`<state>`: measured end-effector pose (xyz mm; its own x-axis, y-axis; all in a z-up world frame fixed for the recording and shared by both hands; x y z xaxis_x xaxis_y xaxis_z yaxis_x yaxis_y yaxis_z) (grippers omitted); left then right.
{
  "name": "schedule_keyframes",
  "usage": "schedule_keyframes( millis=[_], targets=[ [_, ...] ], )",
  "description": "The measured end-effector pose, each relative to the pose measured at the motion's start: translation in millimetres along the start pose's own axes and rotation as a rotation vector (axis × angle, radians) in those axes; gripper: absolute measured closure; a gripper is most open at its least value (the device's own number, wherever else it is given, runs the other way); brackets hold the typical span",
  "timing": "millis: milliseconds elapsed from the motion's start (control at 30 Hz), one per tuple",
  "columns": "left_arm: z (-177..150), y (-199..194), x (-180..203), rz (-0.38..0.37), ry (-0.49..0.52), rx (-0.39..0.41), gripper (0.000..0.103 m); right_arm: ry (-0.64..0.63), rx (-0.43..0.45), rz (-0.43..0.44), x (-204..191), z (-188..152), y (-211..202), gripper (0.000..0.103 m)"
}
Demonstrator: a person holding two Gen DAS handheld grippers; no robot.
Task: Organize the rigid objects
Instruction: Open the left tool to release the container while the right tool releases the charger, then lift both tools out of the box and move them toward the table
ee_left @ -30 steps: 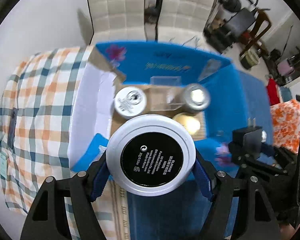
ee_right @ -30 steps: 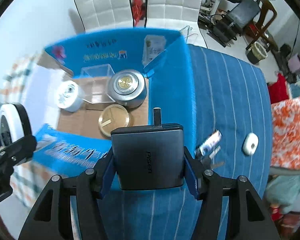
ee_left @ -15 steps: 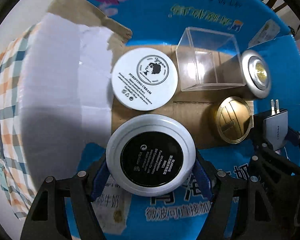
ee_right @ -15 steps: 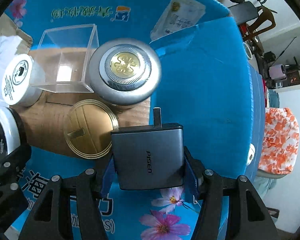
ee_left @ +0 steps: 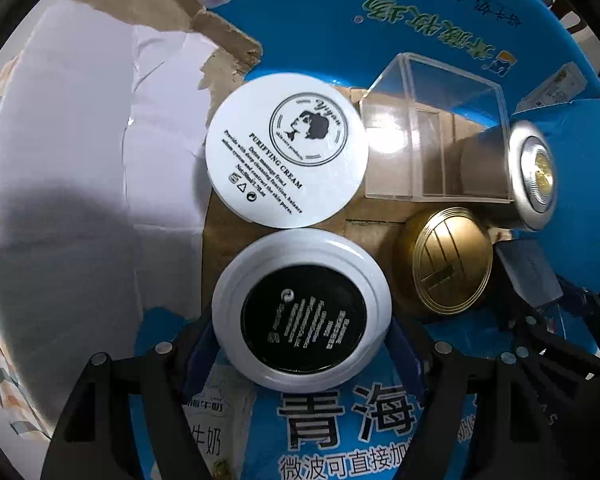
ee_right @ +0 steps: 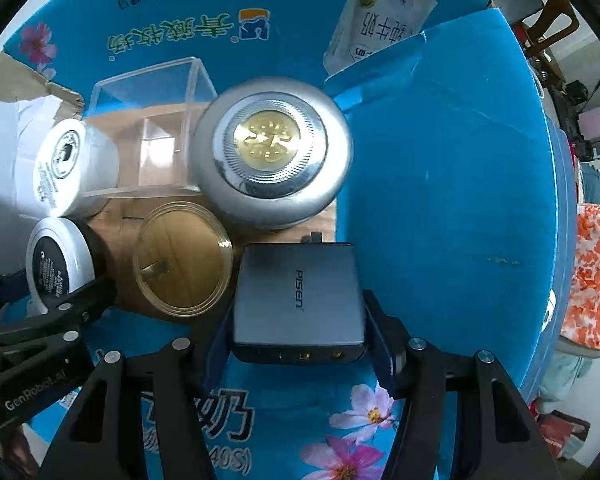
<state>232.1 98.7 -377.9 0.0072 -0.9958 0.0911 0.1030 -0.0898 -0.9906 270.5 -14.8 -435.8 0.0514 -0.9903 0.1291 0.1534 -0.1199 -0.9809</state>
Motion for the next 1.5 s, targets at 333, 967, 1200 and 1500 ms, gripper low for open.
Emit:
schedule_keyframes(
  millis=[333, 967, 1200, 1500],
  targets=[
    [-18.3, 3.8, -13.2, -0.051, -0.074, -0.052, 0.029, 0.050, -0.014, 0.085, 29.6, 11.2, -11.4, 0.040],
    [-12.7, -51.5, -33.8, 0.026, -0.050, 0.071, 0.000, 0.052, 0.065, 0.053, 33.8, -9.0, -68.0, 0.012],
    [-29.5, -82.9, -23.3, 0.034, -0.039, 0.144, 0.001, 0.057, 0.115, 0.074, 37.2, -24.8, -97.6, 0.012],
    [-10.1, -136.1, 39.8, 0.055, -0.014, 0.251, 0.001, 0.082, 0.209, 0.110, 21.6, -47.6, -135.9, 0.012]
  ],
)
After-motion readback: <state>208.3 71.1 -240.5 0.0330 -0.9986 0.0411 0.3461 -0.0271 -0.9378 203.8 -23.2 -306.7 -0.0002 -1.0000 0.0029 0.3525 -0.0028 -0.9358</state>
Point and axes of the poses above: each gripper's, at about its wrist camera, not at the fingertips, and y roughly the way its jaws point, x to its right, z to its top, the point moved 6 cm from there along y, roughly the way its jaws point, and after that the axes turned 9 degrees about x, right-handed, at the moved point
